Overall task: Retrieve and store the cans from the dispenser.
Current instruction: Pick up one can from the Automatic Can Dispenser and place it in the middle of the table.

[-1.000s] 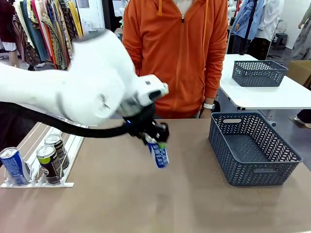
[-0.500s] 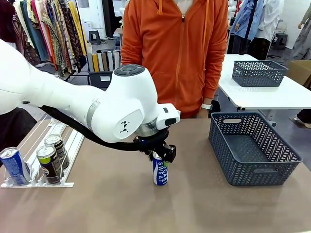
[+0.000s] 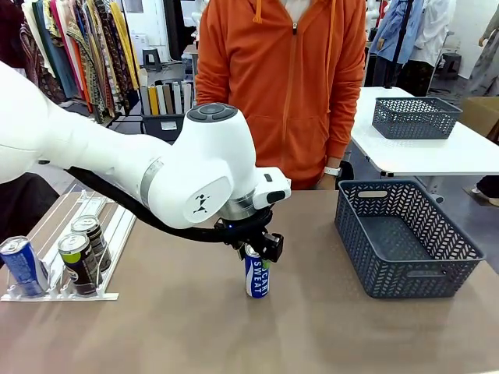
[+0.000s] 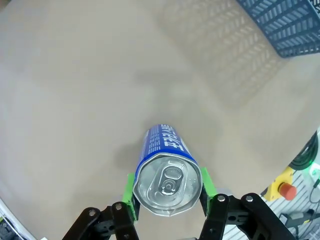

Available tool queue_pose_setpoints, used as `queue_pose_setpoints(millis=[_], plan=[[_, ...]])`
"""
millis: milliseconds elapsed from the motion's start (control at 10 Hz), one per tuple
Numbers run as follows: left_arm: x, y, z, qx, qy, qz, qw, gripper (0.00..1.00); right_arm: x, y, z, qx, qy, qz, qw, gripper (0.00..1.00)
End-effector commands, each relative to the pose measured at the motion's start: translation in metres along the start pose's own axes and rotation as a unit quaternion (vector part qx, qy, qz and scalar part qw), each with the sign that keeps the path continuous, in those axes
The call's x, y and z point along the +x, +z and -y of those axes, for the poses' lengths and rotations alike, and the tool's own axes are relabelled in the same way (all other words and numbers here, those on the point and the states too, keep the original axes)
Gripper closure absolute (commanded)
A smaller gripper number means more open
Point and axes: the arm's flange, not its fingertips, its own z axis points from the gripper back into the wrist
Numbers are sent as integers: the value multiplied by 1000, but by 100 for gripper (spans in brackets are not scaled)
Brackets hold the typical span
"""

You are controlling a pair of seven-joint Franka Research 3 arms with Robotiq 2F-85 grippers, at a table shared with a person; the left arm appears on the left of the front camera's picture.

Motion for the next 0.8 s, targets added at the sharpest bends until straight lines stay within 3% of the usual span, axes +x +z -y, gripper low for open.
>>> queue_pose_setpoints(millis=[0,400,700], plan=[[0,-6,0,24,3,1,1000,0,3,-1,-1,10,14,7,1000,0],[-2,45,-9,36,22,68,997,0,3,-1,-1,10,14,7,1000,0],[-23,153,-41,-41,34,100,994,0,3,-1,-1,10,14,7,1000,0]])
